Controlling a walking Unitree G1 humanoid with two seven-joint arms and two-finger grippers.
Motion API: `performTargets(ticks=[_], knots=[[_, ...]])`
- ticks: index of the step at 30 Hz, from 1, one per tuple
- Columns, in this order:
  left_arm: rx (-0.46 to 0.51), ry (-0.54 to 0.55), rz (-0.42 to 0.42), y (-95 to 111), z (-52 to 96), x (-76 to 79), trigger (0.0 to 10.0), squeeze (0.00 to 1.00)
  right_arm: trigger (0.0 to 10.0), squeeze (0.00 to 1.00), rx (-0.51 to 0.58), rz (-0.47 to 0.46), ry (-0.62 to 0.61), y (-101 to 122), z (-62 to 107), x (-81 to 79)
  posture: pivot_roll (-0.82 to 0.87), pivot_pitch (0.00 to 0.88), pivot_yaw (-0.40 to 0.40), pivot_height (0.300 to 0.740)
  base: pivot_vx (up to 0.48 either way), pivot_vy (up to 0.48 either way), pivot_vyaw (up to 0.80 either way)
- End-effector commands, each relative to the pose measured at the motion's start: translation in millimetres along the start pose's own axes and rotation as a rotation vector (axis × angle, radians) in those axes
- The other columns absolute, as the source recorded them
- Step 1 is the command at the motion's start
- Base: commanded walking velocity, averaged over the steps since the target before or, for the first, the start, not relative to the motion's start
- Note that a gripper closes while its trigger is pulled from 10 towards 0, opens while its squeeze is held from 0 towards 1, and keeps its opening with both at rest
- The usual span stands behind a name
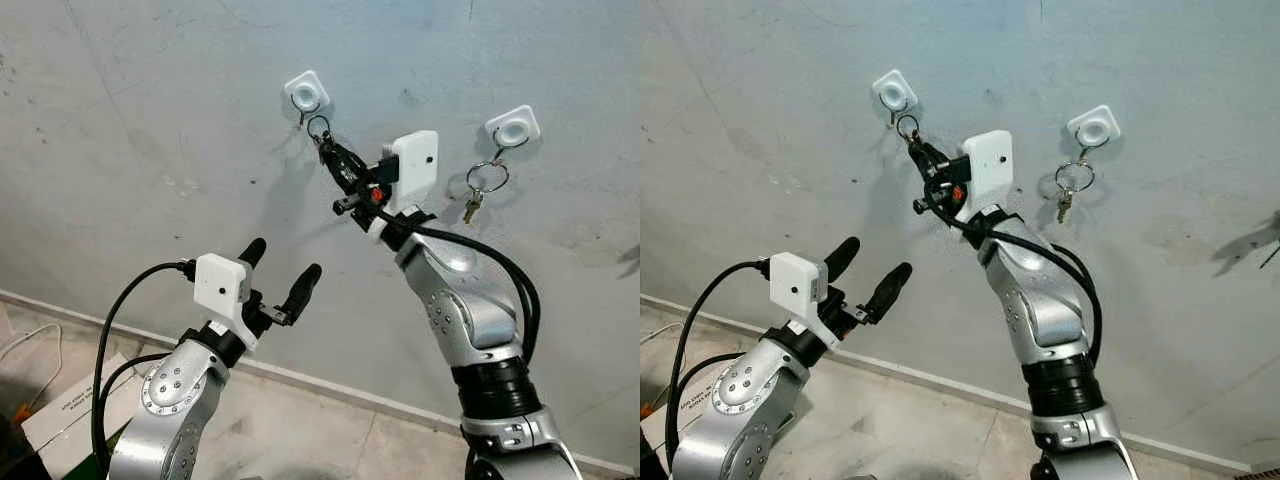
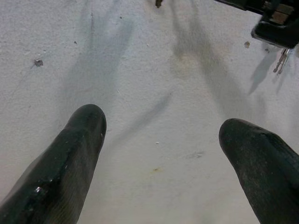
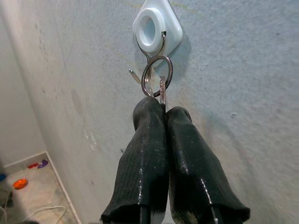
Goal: Hang keys on a hook
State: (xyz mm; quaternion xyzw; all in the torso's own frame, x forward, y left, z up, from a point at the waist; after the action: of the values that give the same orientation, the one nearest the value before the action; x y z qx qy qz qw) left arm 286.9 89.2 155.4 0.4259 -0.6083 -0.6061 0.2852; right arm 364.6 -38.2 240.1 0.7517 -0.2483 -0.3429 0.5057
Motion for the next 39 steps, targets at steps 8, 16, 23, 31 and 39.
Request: performTargets(ticks=[8,16,23,31,39], knots=[[-0.012,-0.004,0.000,-3,-0.8,1.2,10.0,0.00,10.0,0.00,-0.009,0.034,0.041,2,-1.2,-13.0,0.08,0.078,0.013,0.740,0.000,0.000,0.00],[-0.012,-0.004,0.000,-3,-1.0,1.2,10.0,0.00,10.0,0.00,0.008,0.038,0.064,4,-10.3,-22.0,0.09,0.079,0.011,0.740,0.000,0.000,0.00],[-0.011,-0.003,0.000,-3,-0.9,1.2,10.0,0.00,10.0,0.00,0.022,0.029,0.071,5,-17.9,-26.8,0.09,0.079,0.011,0.740,0.000,0.000,0.00],[-0.011,-0.002,-0.001,-3,-1.1,1.0,10.0,0.00,10.0,0.00,0.017,0.011,0.082,1,-25.0,-32.0,0.09,0.078,0.007,0.740,0.000,0.000,0.00],[-0.012,0.001,0.000,-3,-1.1,1.2,10.0,0.00,10.0,0.00,-0.013,-0.015,0.064,-11,-27.6,-28.7,0.09,0.079,0.005,0.740,0.000,0.000,0.00]])
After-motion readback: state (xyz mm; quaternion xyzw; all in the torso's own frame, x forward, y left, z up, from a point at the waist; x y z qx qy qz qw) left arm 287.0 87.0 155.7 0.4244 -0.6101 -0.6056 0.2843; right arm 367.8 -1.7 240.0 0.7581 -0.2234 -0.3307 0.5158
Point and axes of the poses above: a point about 5 cm out from each wrist's last joint towards the gripper, its own z axis pointing back from the gripper into the wrist, its own y axis along the axis of the wrist's last joint, x = y × z, the point moved 5 cm from there along -z, pointing out of the wrist towards the gripper, and after that the axes turned 14 degrees about -z, right-handed, at the moved point
